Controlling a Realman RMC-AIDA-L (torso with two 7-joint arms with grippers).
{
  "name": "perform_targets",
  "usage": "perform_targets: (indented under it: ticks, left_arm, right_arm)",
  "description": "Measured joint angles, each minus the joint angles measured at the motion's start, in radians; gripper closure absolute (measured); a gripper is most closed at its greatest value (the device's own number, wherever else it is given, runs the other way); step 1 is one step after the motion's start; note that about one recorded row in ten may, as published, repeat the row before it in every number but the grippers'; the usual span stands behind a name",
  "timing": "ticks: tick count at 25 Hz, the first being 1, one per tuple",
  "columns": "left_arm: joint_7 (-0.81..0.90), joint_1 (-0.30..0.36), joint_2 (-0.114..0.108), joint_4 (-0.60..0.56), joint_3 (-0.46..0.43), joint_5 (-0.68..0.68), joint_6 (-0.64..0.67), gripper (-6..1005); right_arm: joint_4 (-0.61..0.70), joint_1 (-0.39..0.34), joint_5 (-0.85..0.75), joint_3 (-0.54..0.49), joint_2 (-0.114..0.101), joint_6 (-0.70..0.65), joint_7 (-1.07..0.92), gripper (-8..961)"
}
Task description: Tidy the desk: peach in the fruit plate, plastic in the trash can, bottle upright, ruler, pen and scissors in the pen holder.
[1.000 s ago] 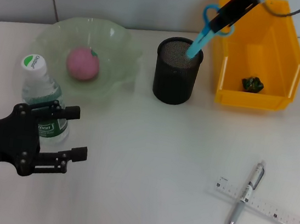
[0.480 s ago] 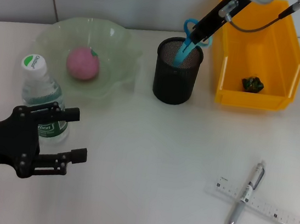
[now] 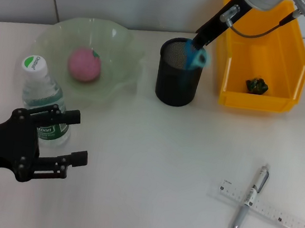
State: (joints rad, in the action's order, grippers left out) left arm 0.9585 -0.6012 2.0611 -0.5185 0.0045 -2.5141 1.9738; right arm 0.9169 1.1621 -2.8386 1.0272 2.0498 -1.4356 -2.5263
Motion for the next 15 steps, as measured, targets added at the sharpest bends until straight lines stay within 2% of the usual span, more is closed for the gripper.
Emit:
perform_targets:
  ticks: [4,11,15]
  left_arm:
    - [0.002,0.003,-0.001,-0.003,0.000,0.000,0.000,185]
    - [0.004,0.004,-0.001,-0.002,0.000,0.002,0.003,184]
    - [0.010,0.003,-0.001,-0.003,0.000,0.002,0.006,184]
  right_arm:
    - [0.001,-0.003,-0.009,0.000,0.002,0.007,-0.008,796]
    - [0.051,-0.020,-0.005,0.001,0.021,0.007,-0.002,662]
    - [0.147,-0.065,0.033,0.001,0.028,-0.020,0.002,459]
